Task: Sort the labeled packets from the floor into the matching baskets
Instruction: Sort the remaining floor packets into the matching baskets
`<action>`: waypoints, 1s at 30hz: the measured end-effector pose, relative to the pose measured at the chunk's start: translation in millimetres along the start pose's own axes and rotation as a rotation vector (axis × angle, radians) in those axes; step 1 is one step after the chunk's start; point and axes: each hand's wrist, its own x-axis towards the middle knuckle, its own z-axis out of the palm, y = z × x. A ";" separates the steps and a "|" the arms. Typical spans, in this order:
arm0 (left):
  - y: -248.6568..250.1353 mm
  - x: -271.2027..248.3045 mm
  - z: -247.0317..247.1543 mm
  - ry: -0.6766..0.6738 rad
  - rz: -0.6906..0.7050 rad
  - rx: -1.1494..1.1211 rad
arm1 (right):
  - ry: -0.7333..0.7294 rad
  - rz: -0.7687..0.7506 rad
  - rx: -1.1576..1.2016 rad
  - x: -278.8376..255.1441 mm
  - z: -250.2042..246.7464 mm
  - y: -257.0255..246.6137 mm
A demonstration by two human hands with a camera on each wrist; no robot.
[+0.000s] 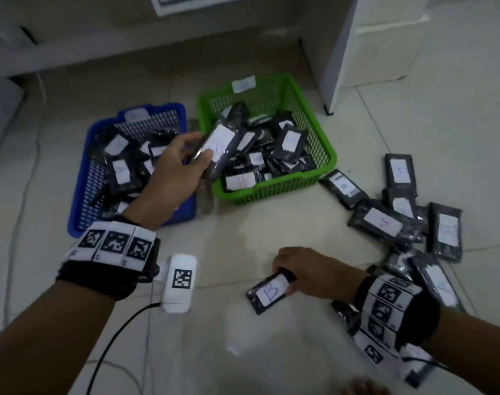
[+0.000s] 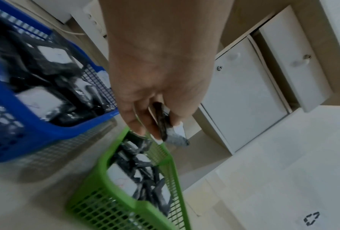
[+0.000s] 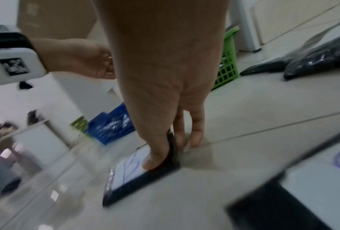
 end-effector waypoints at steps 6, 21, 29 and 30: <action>28.5 54.4 7.9 0.145 0.132 0.121 | 0.360 0.176 0.480 11.6 -94.1 8.5; -6.2 93.2 59.9 -0.162 0.102 0.891 | 0.792 0.485 0.091 92.7 -197.1 70.7; 37.7 -11.6 134.2 -0.304 0.664 0.743 | 0.666 0.214 0.019 -17.3 -166.5 62.1; 39.0 -25.7 144.9 -0.385 0.684 0.736 | 0.623 0.212 0.026 -36.7 -160.7 60.8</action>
